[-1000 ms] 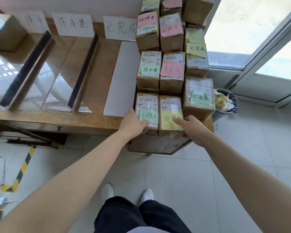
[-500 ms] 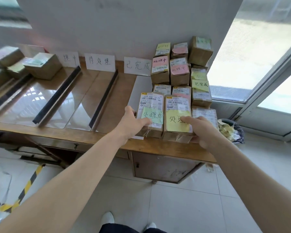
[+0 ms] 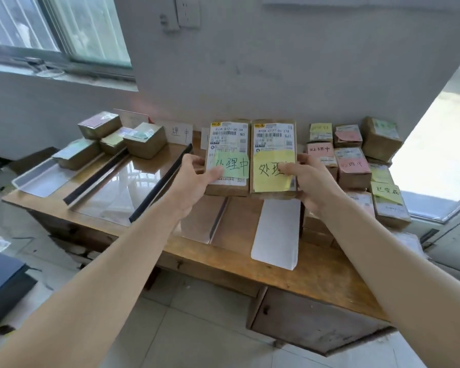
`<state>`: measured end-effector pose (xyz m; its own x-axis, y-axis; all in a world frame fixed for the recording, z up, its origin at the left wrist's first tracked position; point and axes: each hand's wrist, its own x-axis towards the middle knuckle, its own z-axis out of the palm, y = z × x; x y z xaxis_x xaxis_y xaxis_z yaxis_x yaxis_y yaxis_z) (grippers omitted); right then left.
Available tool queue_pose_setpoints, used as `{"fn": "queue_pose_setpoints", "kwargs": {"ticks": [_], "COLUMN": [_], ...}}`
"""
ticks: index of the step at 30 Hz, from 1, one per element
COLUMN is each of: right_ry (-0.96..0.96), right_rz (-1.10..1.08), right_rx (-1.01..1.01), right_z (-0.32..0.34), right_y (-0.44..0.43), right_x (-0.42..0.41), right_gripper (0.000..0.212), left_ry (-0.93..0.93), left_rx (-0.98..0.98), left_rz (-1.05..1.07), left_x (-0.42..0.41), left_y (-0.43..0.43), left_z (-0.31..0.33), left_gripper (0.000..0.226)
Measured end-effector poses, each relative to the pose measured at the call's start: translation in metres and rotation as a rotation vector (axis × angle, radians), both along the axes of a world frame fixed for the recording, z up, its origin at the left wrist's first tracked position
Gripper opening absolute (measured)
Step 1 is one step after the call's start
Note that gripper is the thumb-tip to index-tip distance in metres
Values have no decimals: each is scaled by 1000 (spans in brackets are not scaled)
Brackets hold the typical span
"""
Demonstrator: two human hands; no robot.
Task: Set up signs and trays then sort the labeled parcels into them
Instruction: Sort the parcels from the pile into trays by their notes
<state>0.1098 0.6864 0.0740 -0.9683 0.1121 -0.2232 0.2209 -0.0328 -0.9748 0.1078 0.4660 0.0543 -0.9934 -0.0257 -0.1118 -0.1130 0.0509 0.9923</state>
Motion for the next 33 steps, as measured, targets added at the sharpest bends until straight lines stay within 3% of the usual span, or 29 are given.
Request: {"fn": "queue_pose_setpoints", "kwargs": {"ticks": [14,26,33], "right_ry": [-25,-100,-135], "right_rz": [56,181,255], "right_rx": [-14,-84,-58], "right_z": [-21,-45,-54], "right_y": [-182,-217,-227], "right_x": [-98,-174,-219], "right_gripper": [43,43,41], "left_ry": [-93,-164,-186], "left_rx": [54,44,38], "left_rz": [-4,57,92], "left_x": [-75,-132,-170], "left_y": [-183,-222,-233], "left_z": [-14,-38,-46], "left_gripper": [52,58,49]}}
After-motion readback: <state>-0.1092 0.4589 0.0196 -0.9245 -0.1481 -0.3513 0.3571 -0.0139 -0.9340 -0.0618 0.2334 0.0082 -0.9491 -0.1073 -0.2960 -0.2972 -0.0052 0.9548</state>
